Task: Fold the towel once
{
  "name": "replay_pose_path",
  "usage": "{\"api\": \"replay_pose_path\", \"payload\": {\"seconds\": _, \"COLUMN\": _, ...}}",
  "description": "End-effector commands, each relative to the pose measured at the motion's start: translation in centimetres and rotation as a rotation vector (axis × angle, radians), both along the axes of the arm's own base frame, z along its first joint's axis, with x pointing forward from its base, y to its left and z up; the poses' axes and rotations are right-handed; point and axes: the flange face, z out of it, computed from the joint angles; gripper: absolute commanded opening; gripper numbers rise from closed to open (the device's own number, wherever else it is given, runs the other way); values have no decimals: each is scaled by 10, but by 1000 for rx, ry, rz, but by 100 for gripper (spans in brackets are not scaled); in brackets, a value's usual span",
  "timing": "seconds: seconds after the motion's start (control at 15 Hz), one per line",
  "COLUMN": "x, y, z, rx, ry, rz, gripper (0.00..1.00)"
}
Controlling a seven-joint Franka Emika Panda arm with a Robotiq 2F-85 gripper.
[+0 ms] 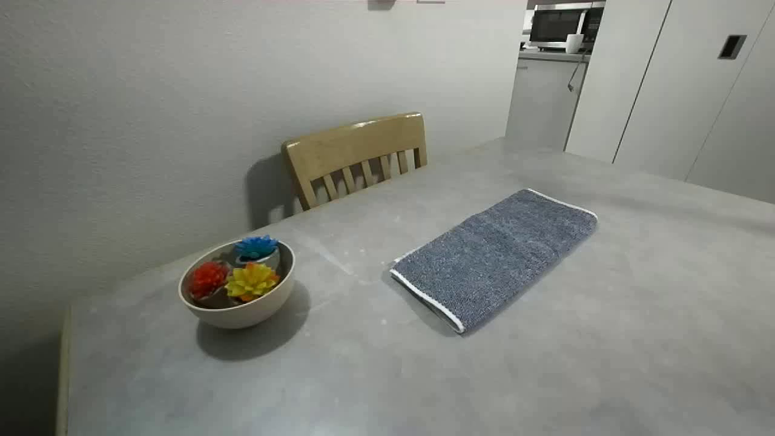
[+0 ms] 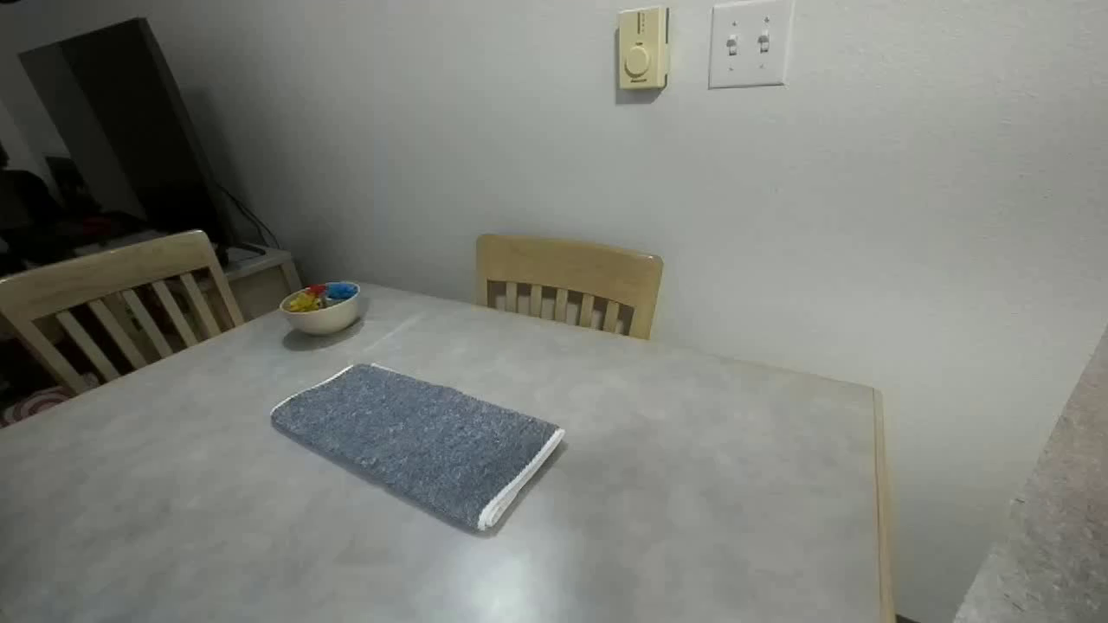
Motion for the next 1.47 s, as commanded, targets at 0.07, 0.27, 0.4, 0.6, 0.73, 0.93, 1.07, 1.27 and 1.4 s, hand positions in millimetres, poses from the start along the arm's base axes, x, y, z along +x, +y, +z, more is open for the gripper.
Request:
{"api": "replay_pose_path", "payload": {"seconds": 0.07, "x": 0, "y": 0, "z": 1, "rx": 0, "ry": 1, "rz": 0, "gripper": 100}}
{"api": "replay_pose_path", "payload": {"seconds": 0.27, "x": 0, "y": 0, "z": 1, "rx": 0, "ry": 1, "rz": 0, "gripper": 100}}
{"api": "replay_pose_path", "payload": {"seconds": 0.4, "x": 0, "y": 0, "z": 1, "rx": 0, "ry": 1, "rz": 0, "gripper": 100}}
{"api": "replay_pose_path", "payload": {"seconds": 0.6, "x": 0, "y": 0, "z": 1, "rx": 0, "ry": 1, "rz": 0, "gripper": 100}}
{"api": "replay_pose_path", "payload": {"seconds": 0.73, "x": 0, "y": 0, "z": 1, "rx": 0, "ry": 1, "rz": 0, "gripper": 100}}
{"api": "replay_pose_path", "payload": {"seconds": 0.93, "x": 0, "y": 0, "z": 1, "rx": 0, "ry": 1, "rz": 0, "gripper": 100}}
{"api": "replay_pose_path", "payload": {"seconds": 1.07, "x": 0, "y": 0, "z": 1, "rx": 0, "ry": 1, "rz": 0, "gripper": 100}}
{"api": "replay_pose_path", "payload": {"seconds": 1.27, "x": 0, "y": 0, "z": 1, "rx": 0, "ry": 1, "rz": 0, "gripper": 100}}
{"api": "replay_pose_path", "payload": {"seconds": 1.4, "x": 8, "y": -1, "z": -1, "rx": 5, "ry": -4, "rz": 13, "gripper": 100}}
